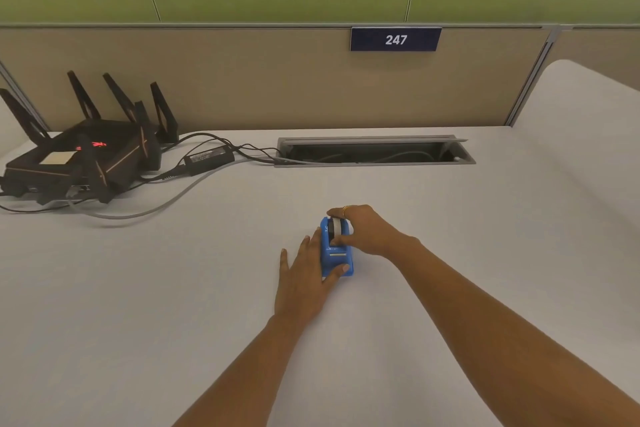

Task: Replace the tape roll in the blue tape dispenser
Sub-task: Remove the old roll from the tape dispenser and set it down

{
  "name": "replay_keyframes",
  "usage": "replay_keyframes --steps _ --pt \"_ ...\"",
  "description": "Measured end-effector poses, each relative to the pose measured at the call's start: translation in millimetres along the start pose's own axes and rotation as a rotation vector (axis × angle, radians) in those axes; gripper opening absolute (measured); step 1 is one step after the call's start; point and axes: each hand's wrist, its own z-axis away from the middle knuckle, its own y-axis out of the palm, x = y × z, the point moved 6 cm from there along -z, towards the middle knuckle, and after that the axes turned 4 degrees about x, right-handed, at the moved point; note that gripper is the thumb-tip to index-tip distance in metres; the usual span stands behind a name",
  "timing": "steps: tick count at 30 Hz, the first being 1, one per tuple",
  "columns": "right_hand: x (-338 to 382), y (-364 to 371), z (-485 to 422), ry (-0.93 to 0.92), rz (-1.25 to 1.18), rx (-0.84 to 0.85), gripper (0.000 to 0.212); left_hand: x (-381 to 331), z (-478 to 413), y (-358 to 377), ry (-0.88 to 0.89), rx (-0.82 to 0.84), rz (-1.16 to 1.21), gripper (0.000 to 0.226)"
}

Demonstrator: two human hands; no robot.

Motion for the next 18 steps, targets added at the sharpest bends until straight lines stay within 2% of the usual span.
replay_keyframes --steps 7,18 --pt "-0.9 -1.7 -4.4 0.009 0.027 -0.006 0.051 0.4 -0.4 1.6 0.008 0.003 -0.008 0.070" --pt "-4.1 -3.0 -3.7 0.014 -0.145 -0.076 0.044 1.7 -1.0 4.1 0.007 -0.011 -0.012 0.069"
